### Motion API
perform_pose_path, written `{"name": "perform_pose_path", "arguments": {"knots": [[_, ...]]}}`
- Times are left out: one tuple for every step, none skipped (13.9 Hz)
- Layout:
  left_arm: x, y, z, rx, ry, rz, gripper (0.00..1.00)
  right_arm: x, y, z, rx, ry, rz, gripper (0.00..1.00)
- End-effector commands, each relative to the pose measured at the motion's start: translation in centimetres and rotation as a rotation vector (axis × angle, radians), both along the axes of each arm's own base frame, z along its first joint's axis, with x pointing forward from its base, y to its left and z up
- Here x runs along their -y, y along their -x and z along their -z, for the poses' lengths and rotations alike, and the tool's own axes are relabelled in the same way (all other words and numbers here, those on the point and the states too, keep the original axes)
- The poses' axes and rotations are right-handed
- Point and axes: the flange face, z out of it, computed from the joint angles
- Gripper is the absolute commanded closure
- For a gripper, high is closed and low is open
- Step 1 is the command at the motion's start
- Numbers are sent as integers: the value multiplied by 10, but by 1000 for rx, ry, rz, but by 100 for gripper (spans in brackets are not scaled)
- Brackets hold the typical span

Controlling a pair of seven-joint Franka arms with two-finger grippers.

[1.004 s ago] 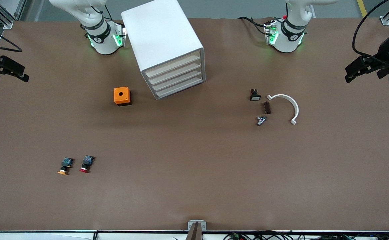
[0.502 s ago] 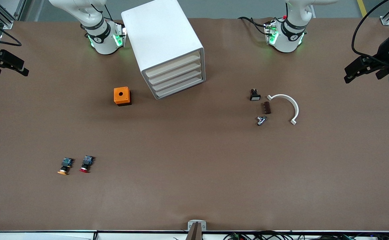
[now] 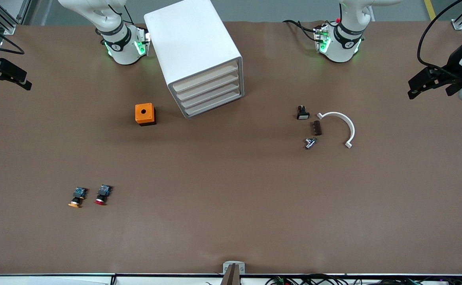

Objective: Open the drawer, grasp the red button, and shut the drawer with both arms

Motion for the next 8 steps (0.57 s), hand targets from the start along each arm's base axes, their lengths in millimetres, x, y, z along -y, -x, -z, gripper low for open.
{"name": "perform_pose_path", "arguments": {"knots": [[0,-2,0,6,18,30,0,2,8,-3,13,16,-12,0],[1,-4,4,-4,16,32,0,2,8,-3,13,16,-12,0],[3,-4,4,-4,16,35,0,1,8,-3,14,16,-14,0],[4,-4,6,-7,16,35,0,0,7,-3,17,17,-16,0],[6,-6,9,-11,14,36,0,-1,6,-4,23,16,-18,0],[9,-6,10,-14,14,38,0,-3,6,-4,25,14,-21,0],[9,-8,12,-17,11,36,0,-3,6,-4,27,15,-23,0],[9,-8,11,-15,11,36,0,-2,6,-4,27,14,-20,0]]}}
